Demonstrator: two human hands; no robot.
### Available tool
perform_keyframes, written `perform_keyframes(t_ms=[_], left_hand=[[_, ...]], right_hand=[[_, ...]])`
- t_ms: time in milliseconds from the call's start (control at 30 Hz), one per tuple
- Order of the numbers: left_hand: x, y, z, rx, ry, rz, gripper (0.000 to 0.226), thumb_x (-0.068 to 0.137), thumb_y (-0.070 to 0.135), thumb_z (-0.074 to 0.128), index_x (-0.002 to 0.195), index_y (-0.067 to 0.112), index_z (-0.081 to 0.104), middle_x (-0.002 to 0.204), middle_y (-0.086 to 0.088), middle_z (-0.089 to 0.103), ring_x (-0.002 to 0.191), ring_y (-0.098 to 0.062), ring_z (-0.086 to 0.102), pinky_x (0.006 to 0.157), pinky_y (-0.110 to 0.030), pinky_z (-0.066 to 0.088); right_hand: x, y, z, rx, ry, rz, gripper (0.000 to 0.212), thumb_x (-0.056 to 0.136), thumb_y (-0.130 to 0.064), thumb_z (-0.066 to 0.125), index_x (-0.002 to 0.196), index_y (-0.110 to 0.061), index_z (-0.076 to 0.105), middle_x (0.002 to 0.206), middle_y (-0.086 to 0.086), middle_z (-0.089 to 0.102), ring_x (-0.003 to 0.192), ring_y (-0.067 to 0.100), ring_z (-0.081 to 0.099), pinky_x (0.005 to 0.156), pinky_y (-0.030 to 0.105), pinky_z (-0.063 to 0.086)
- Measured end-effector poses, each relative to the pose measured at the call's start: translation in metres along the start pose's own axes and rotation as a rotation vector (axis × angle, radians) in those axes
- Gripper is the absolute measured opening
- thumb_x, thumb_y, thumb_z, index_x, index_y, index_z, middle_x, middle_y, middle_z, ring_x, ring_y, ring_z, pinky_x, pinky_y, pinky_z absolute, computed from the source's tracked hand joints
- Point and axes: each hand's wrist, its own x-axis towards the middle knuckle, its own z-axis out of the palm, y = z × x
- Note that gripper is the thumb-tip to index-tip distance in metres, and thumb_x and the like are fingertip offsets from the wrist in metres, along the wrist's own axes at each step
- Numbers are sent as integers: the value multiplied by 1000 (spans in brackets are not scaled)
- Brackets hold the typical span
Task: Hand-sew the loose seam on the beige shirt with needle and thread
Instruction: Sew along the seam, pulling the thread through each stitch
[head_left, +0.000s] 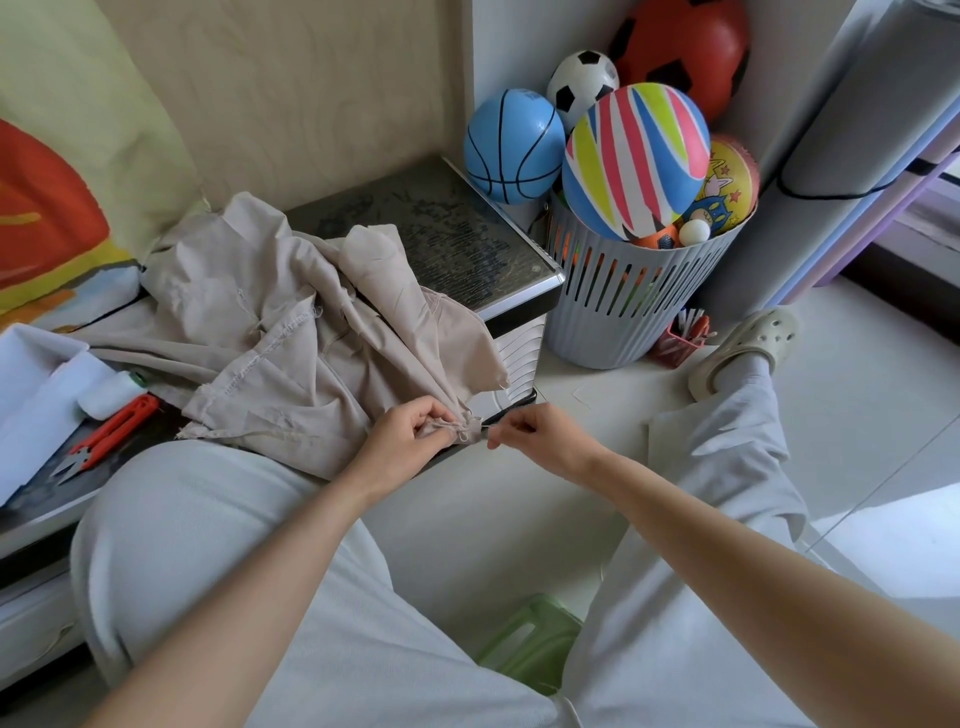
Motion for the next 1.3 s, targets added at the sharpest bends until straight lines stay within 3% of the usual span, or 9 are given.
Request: perform_keyframes(t_ms=[100, 300, 400, 467, 667, 800, 900, 1133, 1300], left_hand=[[1, -2, -1, 37, 1, 3, 17, 85, 5, 64, 77, 18, 57, 70, 4, 60, 64, -5, 48, 63, -20, 37], [2, -6, -1, 71, 1, 3, 23, 82, 2, 66, 69, 17, 55, 57, 14, 55, 55, 1, 42, 56, -17, 32], [-1, -1, -1, 62, -26, 17, 24, 81, -1, 64, 68, 16, 55, 52, 20, 53, 51, 3, 41, 52, -12, 29], [-3, 2, 0, 57, -51, 27, 23, 81, -1, 65, 69, 18, 57, 53, 20, 53, 51, 3, 41, 53, -11, 30], [-6, 6, 0, -77, -116, 53, 19, 86, 8, 67, 72, 22, 63, 64, 8, 51, 65, -7, 42, 60, -18, 34], [-6, 8, 0, -154, -117, 61, 7, 79, 31, 74, 75, 29, 68, 76, -1, 58, 76, -15, 45, 71, -30, 36], [-5, 10, -1, -181, -87, 35, 5, 76, 28, 65, 72, 31, 65, 73, -9, 49, 73, -19, 42, 71, -36, 34], [-6, 7, -6, -138, -82, 24, 10, 90, 10, 61, 80, 10, 60, 68, 3, 54, 68, -10, 45, 64, -24, 36], [-5, 7, -6, -84, -82, 14, 14, 91, 9, 60, 77, 13, 58, 72, 1, 52, 70, -13, 43, 63, -22, 35]], right_hand=[[6, -9, -8, 98, 132, 11, 24, 94, -23, 56, 86, -7, 72, 61, -5, 51, 47, 4, 35, 43, 11, 28], [22, -20, -12, 93, 232, -2, 25, 95, -24, 55, 86, -8, 71, 60, 0, 42, 48, 7, 32, 40, 11, 28], [27, -27, -5, 104, 260, -40, 24, 94, -23, 56, 88, -7, 73, 73, 0, 61, 60, 9, 47, 55, 13, 38], [29, -32, -1, 75, 220, -79, 24, 94, -22, 55, 89, -8, 73, 90, 6, 68, 83, 19, 59, 78, 29, 47], [34, -47, 0, -140, 141, -126, 43, 103, -27, 32, 116, 1, 62, 117, 15, 50, 112, 24, 47, 94, 28, 33], [27, -42, 6, -99, 96, -181, 36, 103, -19, 32, 110, -7, 64, 109, 8, 59, 102, 20, 54, 90, 24, 38], [19, -33, 13, -44, 38, -164, 36, 102, -18, 32, 102, -6, 66, 99, 8, 66, 92, 21, 57, 81, 25, 41], [16, -25, 15, -20, 68, -90, 33, 102, -17, 35, 99, -3, 65, 87, 12, 62, 80, 19, 52, 68, 23, 37], [18, -24, 12, 5, 82, -62, 28, 101, -17, 39, 84, -13, 61, 73, 2, 56, 65, 12, 47, 57, 9, 35]])
